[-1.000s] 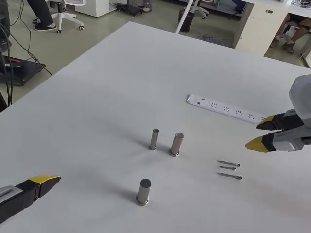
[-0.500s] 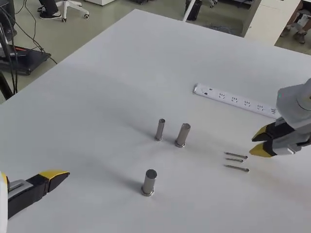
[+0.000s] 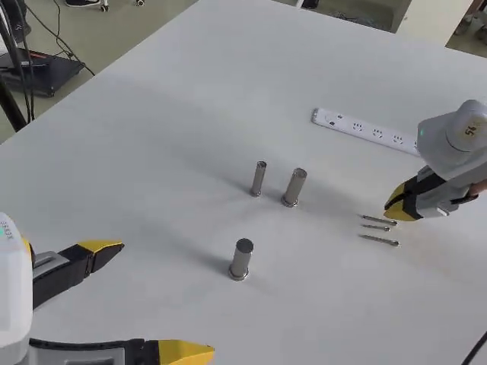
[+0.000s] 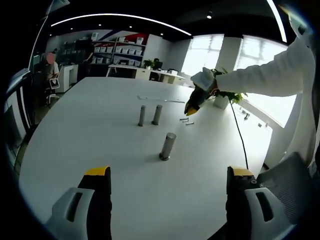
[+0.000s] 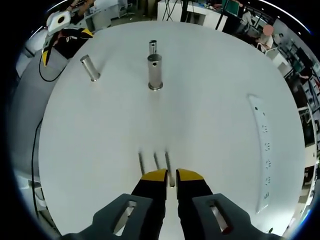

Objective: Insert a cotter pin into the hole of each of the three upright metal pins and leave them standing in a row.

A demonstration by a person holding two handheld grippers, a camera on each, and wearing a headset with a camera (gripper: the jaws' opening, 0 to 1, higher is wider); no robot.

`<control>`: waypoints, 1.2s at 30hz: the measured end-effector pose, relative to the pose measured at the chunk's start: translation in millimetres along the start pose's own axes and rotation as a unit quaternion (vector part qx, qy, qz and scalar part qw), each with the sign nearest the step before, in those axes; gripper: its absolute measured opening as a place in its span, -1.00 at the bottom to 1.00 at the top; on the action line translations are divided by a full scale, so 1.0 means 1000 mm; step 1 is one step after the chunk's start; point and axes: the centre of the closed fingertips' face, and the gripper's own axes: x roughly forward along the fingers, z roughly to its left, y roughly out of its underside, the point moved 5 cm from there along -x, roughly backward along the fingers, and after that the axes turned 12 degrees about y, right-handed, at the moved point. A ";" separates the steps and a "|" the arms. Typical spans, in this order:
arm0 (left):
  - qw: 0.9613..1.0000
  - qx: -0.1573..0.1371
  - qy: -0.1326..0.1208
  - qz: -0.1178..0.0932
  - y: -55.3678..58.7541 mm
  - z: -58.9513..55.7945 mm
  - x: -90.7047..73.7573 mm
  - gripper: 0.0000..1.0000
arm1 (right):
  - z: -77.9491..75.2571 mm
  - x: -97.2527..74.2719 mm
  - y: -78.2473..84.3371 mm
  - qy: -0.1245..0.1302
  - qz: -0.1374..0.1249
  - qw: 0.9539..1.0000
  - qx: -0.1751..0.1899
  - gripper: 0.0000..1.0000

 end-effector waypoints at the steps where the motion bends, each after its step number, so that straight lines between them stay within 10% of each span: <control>1: 1.000 -0.002 0.001 -0.001 0.001 0.000 0.000 0.92 | 0.001 0.001 0.000 -0.002 0.000 1.000 -0.006 -0.98; 23: 1.000 -0.010 0.002 -0.005 0.004 0.003 0.006 0.92 | 0.005 0.012 0.007 -0.012 0.033 0.999 0.004 -1.00; 36: 1.000 -0.014 0.008 0.004 0.010 0.005 0.008 0.90 | 0.002 0.015 0.004 -0.016 0.063 0.996 -0.061 -1.00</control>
